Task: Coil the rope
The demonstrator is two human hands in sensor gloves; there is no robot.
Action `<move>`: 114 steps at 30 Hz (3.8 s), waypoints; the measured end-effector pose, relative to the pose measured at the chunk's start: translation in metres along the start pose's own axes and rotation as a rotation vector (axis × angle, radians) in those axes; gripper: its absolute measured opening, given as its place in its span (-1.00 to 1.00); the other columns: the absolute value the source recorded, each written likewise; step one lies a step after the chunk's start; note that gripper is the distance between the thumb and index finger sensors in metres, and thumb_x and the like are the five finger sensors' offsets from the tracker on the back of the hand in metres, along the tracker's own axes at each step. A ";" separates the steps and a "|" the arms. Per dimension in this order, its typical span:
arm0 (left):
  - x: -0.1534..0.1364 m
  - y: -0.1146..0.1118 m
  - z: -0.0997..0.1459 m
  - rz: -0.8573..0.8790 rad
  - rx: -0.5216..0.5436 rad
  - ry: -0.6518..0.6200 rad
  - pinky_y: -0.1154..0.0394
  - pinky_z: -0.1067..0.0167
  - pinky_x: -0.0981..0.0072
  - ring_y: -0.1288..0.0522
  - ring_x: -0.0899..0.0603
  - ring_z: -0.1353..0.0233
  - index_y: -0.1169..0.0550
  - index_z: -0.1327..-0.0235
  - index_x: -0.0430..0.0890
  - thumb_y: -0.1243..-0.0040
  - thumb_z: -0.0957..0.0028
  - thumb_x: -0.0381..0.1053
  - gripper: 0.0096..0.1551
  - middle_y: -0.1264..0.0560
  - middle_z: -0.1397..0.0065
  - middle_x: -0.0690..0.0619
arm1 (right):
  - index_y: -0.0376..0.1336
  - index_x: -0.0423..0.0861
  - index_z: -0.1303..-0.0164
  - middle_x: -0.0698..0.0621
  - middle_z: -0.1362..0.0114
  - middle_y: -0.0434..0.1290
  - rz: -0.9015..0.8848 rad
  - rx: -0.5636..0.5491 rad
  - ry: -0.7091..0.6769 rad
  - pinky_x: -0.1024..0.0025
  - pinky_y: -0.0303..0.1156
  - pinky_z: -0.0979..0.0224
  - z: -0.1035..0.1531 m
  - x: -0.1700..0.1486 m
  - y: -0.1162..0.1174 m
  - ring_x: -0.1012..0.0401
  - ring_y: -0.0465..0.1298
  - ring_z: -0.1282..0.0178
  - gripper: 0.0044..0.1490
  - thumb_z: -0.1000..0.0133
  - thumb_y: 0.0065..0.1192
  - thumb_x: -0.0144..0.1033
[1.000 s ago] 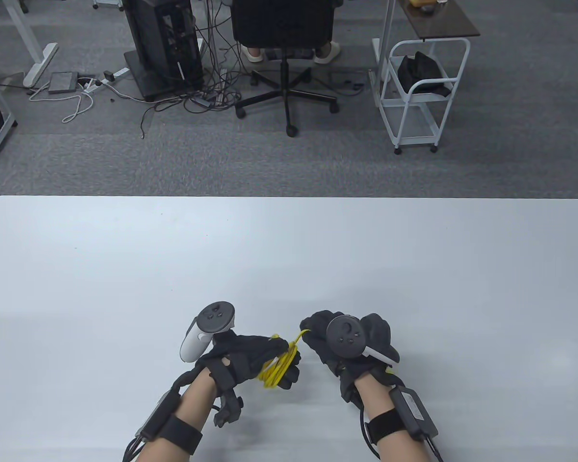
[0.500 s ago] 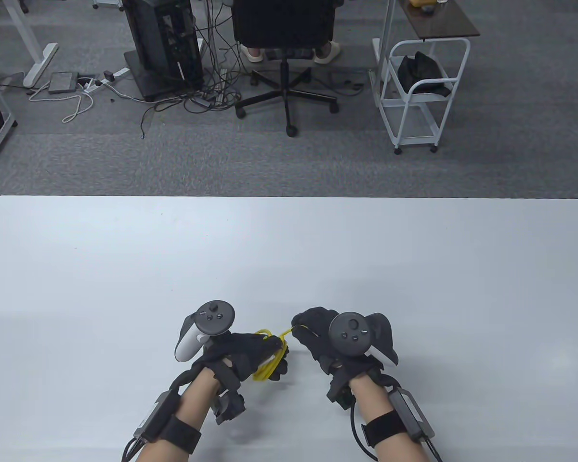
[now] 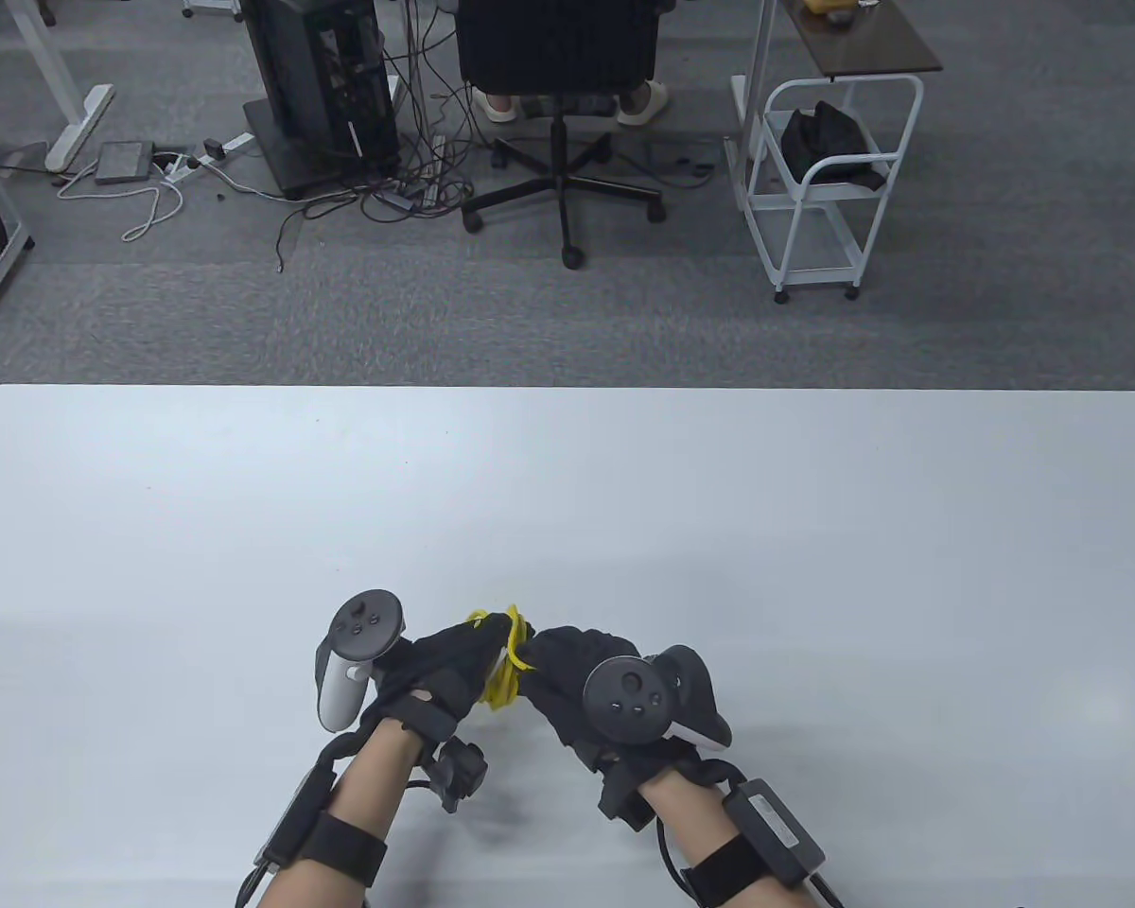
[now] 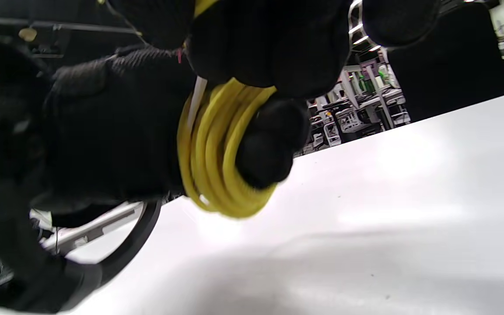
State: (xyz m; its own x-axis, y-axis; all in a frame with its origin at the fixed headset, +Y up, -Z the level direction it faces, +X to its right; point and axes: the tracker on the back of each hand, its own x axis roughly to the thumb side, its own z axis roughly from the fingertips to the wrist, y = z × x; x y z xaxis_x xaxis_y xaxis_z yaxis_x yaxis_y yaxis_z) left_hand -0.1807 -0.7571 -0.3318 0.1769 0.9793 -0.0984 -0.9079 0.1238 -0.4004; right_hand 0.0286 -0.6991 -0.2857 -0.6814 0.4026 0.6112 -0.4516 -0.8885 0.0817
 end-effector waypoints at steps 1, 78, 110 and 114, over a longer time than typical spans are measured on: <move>0.000 0.000 0.000 0.012 0.007 -0.001 -0.57 -0.17 0.18 -0.76 -0.17 -0.12 -0.58 -0.36 -0.26 0.12 -0.33 0.17 -0.33 -0.74 -0.19 -0.20 | 0.30 -0.17 -0.34 -0.23 -0.42 0.41 0.015 0.010 -0.012 -0.28 0.28 -0.40 0.000 0.002 0.002 -0.14 0.51 -0.23 -0.46 -0.28 0.13 -0.11; 0.054 -0.092 0.030 -1.781 0.110 -0.736 -0.57 -0.26 0.28 -0.73 -0.05 -0.24 -0.52 -0.40 -0.04 -0.33 -0.11 0.06 -0.42 -0.69 -0.32 -0.01 | -0.05 -0.25 -0.68 -0.42 -0.70 0.07 -0.556 0.038 0.209 -0.45 0.16 -0.45 0.011 -0.079 -0.011 -0.39 0.28 -0.52 0.13 -0.20 -0.03 0.40; 0.029 -0.136 0.025 -2.095 -0.095 -0.856 -0.27 -0.50 0.20 -0.49 -0.06 -0.56 -0.39 -0.53 0.07 -0.21 -0.15 0.08 -0.36 -0.42 -0.62 0.03 | 0.17 -0.23 -0.50 -0.26 -0.34 0.45 -0.141 0.019 0.332 -0.15 0.48 -0.28 0.005 -0.070 -0.015 -0.07 0.61 -0.03 -0.37 -0.29 0.21 -0.21; 0.028 -0.135 0.023 -2.083 -0.081 -0.833 -0.20 -0.51 0.17 -0.44 -0.08 -0.61 -0.37 -0.57 0.07 -0.18 -0.16 0.11 -0.33 -0.38 -0.65 0.02 | 0.15 -0.25 -0.51 -0.28 -0.35 0.43 -0.198 0.003 0.359 -0.14 0.49 -0.27 0.007 -0.075 -0.016 -0.04 0.62 0.00 -0.36 -0.29 0.20 -0.25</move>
State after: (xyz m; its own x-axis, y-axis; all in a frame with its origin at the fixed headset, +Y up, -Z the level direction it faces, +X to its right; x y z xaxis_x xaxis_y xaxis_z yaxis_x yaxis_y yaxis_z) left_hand -0.0619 -0.7422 -0.2597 0.3975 -0.6415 0.6562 0.2941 0.7664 0.5711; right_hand 0.0912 -0.7162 -0.3279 -0.7393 0.6170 0.2695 -0.5932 -0.7863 0.1729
